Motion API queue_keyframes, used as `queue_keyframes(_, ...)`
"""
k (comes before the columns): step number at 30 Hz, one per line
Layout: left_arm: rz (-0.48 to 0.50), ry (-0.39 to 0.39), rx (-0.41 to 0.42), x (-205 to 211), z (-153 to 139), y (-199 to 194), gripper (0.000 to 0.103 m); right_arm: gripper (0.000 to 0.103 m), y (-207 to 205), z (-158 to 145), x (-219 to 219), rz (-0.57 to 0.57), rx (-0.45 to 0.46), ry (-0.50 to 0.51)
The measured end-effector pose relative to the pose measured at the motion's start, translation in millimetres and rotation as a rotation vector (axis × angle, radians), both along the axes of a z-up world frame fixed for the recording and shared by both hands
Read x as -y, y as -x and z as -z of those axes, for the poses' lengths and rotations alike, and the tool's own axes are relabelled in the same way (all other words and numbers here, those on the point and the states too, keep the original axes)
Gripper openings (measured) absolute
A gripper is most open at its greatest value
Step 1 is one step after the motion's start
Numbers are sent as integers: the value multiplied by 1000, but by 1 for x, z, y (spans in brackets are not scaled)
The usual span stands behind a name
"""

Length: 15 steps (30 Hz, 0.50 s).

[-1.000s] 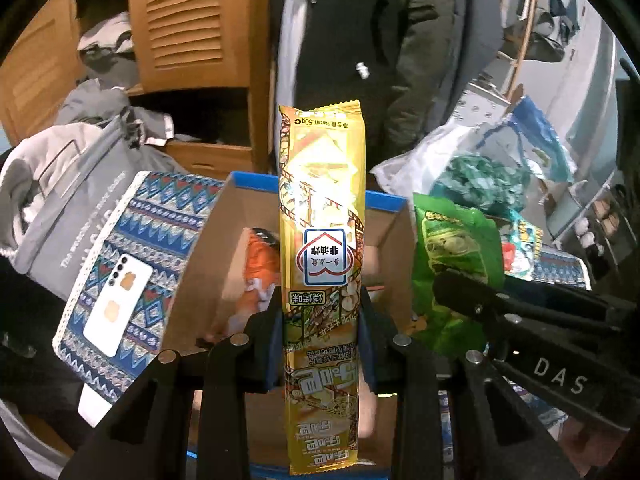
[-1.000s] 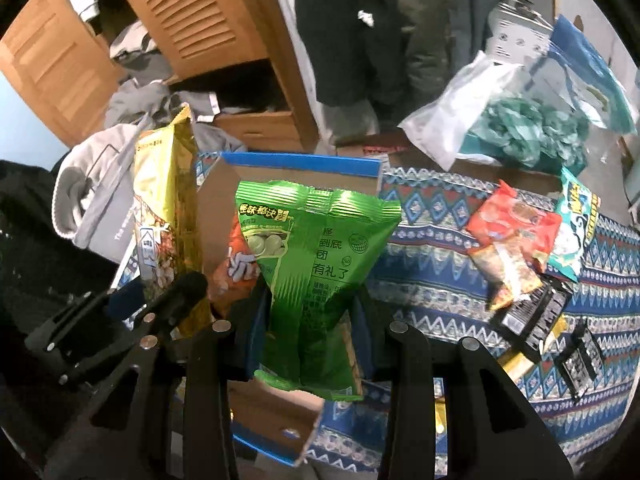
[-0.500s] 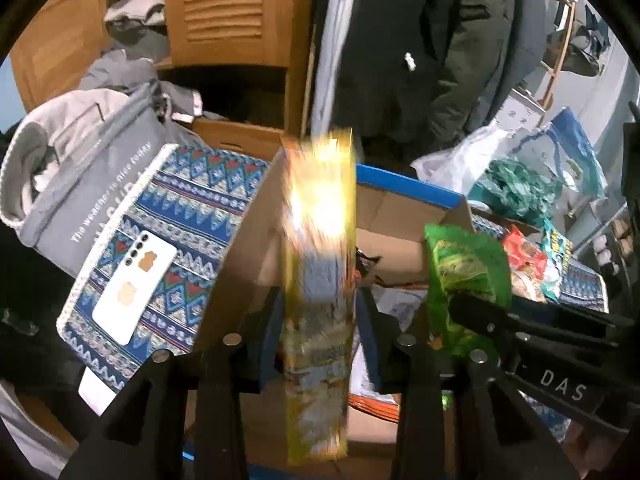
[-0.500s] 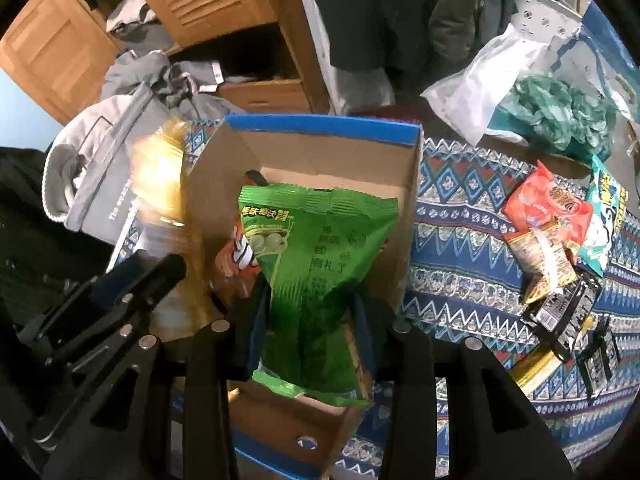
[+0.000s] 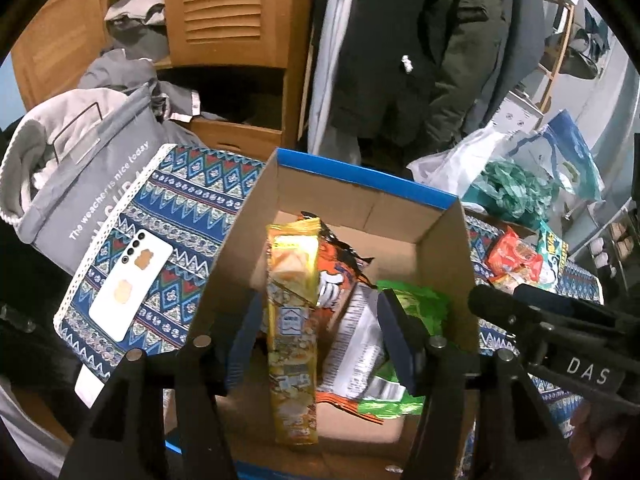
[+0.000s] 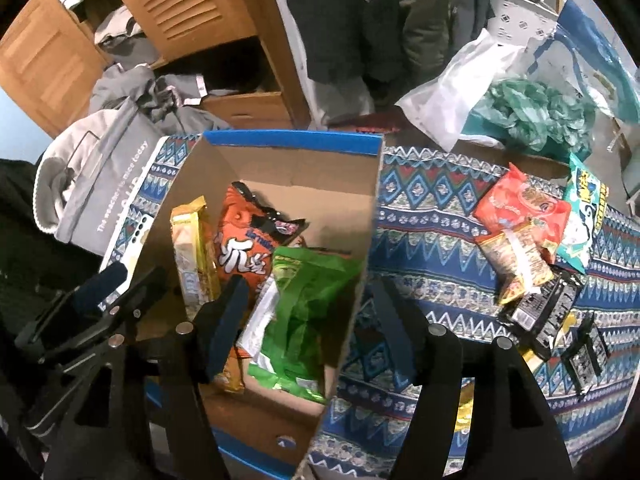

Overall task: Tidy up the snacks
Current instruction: 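Lift both bags over the cardboard box and open both tools to drop them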

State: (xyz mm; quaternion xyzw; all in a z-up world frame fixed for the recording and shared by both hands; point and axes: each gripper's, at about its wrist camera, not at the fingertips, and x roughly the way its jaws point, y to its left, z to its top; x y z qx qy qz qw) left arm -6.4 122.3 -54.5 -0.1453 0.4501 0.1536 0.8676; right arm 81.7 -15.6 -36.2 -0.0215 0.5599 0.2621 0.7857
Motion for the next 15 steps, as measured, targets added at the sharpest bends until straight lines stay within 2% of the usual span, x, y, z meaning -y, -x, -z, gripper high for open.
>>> queue_keyframes(9, 50, -1, 1, 23, -4, -5, 65, 69, -4, 2, 30, 27, -1, 8)
queue_keyframes(11, 60, 4, 2, 29, -5, -7, 69, 69, -4, 2, 37, 35, 0, 10)
queue_keyframes(15, 88, 11, 3, 43, -7, -10, 69, 74, -6, 2, 53, 48, 7, 14)
